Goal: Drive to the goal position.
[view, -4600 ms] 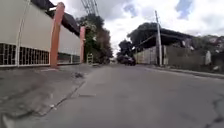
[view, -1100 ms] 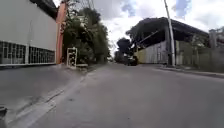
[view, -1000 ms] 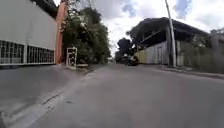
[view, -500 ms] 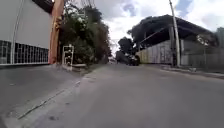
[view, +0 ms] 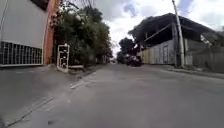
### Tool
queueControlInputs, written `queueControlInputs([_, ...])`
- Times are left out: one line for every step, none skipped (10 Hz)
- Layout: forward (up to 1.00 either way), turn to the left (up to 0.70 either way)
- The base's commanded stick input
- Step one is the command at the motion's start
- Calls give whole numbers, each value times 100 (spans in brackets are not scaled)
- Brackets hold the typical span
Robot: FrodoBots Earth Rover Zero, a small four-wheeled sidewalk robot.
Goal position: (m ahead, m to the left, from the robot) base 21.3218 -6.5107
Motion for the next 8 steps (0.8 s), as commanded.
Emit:
queueControlInputs([95, 0])
queueControlInputs([95, 0])
queueControlInputs([100, 0])
queueControlInputs([100, 0])
queueControlInputs([100, 0])
queueControlInputs([100, 0])
queueControlInputs([100, 0])
queueControlInputs([100, 0])
